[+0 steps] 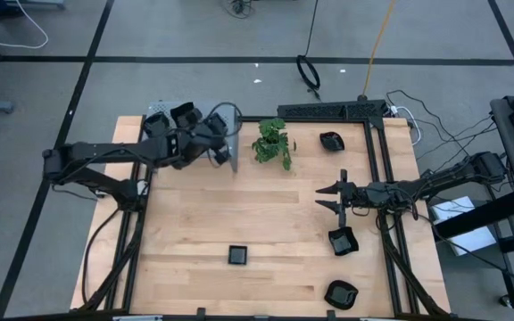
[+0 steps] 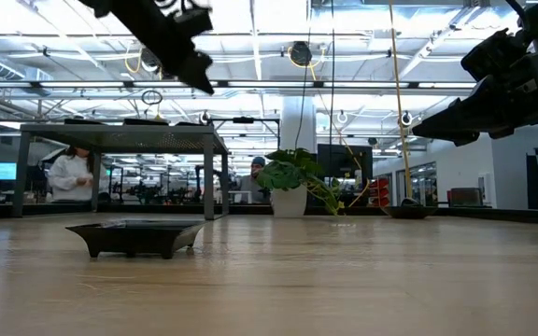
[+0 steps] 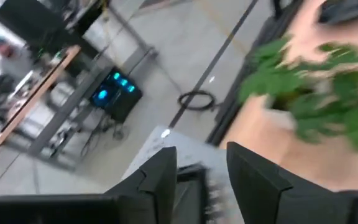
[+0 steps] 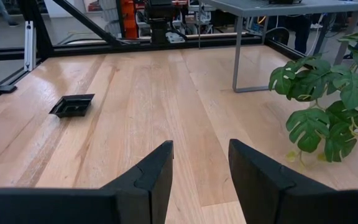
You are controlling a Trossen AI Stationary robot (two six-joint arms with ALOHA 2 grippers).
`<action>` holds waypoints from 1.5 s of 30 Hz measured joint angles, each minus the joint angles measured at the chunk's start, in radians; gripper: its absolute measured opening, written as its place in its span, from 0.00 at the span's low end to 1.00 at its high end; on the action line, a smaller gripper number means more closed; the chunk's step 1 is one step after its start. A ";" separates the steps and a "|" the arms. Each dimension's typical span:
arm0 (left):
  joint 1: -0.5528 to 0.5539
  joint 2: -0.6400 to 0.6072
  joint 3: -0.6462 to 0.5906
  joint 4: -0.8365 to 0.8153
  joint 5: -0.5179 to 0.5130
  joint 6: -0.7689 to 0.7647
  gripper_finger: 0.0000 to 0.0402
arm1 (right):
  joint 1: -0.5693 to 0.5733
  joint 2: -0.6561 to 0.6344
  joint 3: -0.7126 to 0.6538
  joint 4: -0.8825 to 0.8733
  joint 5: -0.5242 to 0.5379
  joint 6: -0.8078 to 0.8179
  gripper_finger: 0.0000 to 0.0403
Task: Pick & Place Mini shaped plates
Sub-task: Stack the black square plate on top of the black square plate on the shelf
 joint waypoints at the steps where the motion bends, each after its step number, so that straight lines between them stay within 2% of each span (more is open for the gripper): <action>1: -0.023 -0.005 0.000 0.002 0.008 -0.001 0.36 | 0.000 0.000 0.000 0.000 0.000 0.000 0.36; 5: -0.123 -0.003 0.001 -0.066 0.124 -0.034 0.35 | 0.000 0.000 0.000 0.000 0.000 0.000 0.36; 11: -0.298 0.023 0.000 -0.196 0.398 -0.261 0.36 | 0.000 0.000 0.000 0.000 0.000 0.000 0.36; 14: -0.401 0.071 0.004 -0.190 0.455 -0.327 0.36 | 0.000 0.000 0.000 0.000 0.000 0.000 0.36; 20: -0.576 0.193 0.001 -0.174 0.477 -0.316 0.36 | 0.000 0.001 0.000 0.001 0.000 0.000 0.36; 23: -0.630 0.268 0.002 -0.103 0.470 -0.395 0.36 | 0.000 0.002 0.000 0.000 0.000 0.000 0.36; 27: -0.677 0.356 0.003 -0.003 0.468 -0.533 0.36 | 0.000 0.002 0.000 0.000 0.000 0.000 0.36; 36: -0.768 0.484 0.002 0.080 0.470 -0.699 0.36 | 0.000 0.006 0.000 0.000 0.000 0.000 0.36; 45: -0.831 0.557 0.002 0.115 0.469 -0.711 0.36 | 0.000 0.011 0.000 0.000 0.000 0.000 0.36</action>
